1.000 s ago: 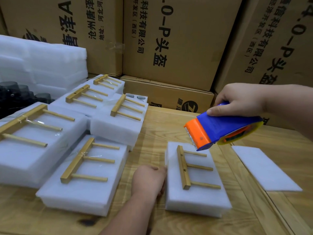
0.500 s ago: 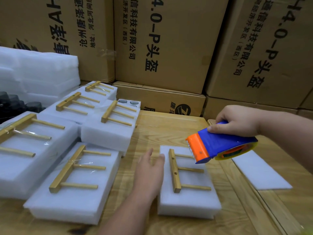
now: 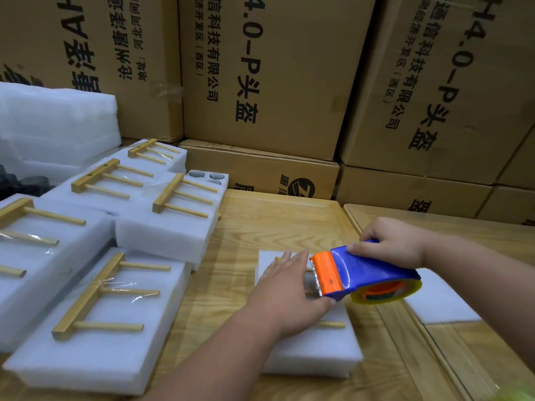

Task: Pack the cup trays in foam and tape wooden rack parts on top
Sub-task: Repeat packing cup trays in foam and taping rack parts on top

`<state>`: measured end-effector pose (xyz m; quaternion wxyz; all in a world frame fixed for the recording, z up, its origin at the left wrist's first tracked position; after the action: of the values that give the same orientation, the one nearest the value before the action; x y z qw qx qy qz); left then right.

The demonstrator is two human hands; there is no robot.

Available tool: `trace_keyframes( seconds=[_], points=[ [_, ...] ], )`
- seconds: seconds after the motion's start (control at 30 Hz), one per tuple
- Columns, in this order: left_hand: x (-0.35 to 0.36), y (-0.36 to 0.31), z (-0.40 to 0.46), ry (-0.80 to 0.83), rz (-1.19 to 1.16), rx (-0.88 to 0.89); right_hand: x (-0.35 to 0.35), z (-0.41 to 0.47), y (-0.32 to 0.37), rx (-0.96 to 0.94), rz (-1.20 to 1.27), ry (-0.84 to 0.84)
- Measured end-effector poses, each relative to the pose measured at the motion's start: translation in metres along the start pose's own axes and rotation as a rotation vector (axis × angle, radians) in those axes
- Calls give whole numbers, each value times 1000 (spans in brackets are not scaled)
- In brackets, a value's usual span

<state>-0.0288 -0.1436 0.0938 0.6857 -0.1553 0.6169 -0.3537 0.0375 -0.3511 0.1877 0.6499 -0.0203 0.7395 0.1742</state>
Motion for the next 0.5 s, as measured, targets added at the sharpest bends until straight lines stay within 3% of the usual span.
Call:
trace_keyframes(
  seconds=[0.5],
  points=[
    [16,7,3,44,240,33,44,-16,-35,-124,253,-24]
  ],
)
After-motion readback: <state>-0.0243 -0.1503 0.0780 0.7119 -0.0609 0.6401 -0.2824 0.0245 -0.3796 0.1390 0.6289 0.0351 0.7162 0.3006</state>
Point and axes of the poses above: each hand's wrist, its own z-axis towards the middle knuckle, its own x-axis out of the palm, y = z × x, the point moved 4 cm from there along z, towards the middle knuckle, and after that the axes turned 4 degrees about -y, right-handed, at the moved point
